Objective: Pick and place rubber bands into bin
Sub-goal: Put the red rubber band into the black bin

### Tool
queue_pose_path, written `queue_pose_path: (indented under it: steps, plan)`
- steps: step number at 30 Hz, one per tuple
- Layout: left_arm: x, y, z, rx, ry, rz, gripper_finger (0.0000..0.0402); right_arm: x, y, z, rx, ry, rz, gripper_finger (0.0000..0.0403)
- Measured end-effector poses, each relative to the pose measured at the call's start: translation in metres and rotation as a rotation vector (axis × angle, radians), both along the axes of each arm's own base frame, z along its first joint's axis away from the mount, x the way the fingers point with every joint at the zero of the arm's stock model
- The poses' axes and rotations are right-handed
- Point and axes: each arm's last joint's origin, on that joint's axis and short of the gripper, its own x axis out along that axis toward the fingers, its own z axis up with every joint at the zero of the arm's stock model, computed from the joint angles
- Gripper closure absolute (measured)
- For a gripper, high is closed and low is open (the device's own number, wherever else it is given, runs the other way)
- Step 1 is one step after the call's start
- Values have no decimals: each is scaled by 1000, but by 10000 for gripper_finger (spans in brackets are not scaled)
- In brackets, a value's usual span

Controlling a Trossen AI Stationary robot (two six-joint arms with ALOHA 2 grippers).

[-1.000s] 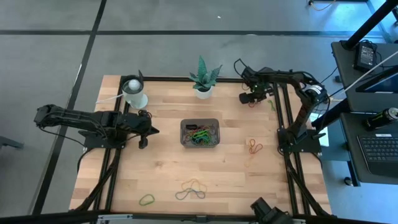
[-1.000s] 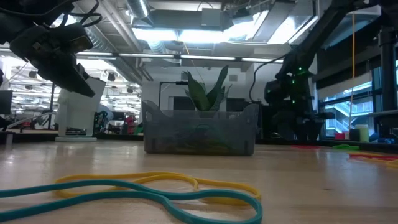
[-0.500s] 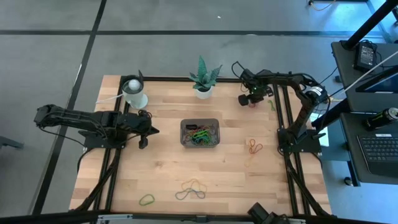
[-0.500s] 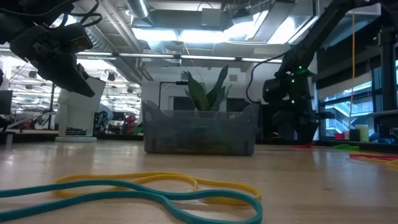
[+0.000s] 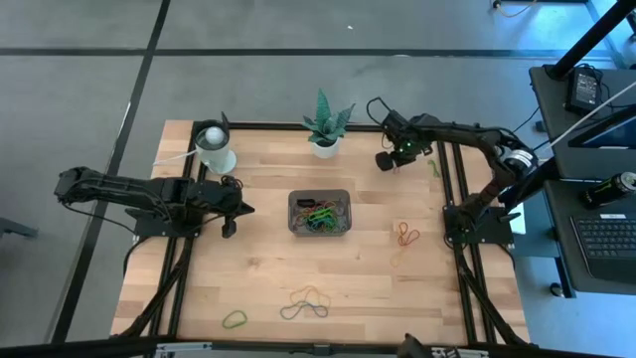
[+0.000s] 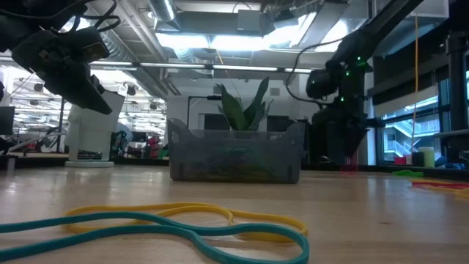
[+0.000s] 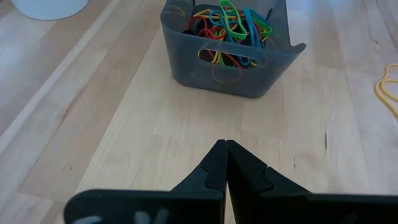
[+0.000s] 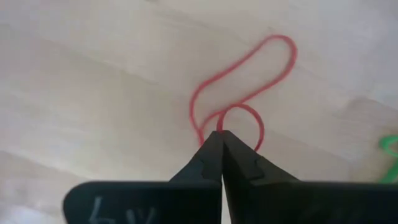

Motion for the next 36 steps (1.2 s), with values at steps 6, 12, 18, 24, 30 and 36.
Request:
queue_pose_path:
  steps: [6, 12, 18, 24, 30, 36]
  plan:
    - [0, 0, 0, 1, 0, -1, 400, 1, 13, 26, -74, -68, 6, 402]
    - [0, 0, 0, 2, -1, -1, 400, -7, 30, 61, -170, -171, 8, 403]
    - [0, 0, 0, 4, 0, 1, 400, -9, 32, 64, -177, -173, 11, 395]
    - [0, 0, 0, 4, 0, 1, 400, -4, 27, 32, -110, -98, 2, 349]
    - [0, 0, 0, 2, 0, 2, 400, -8, 30, -3, -72, -62, -38, 285]
    - [0, 0, 0, 1, 0, 1, 400, -13, 32, -23, -126, -66, -44, 236]
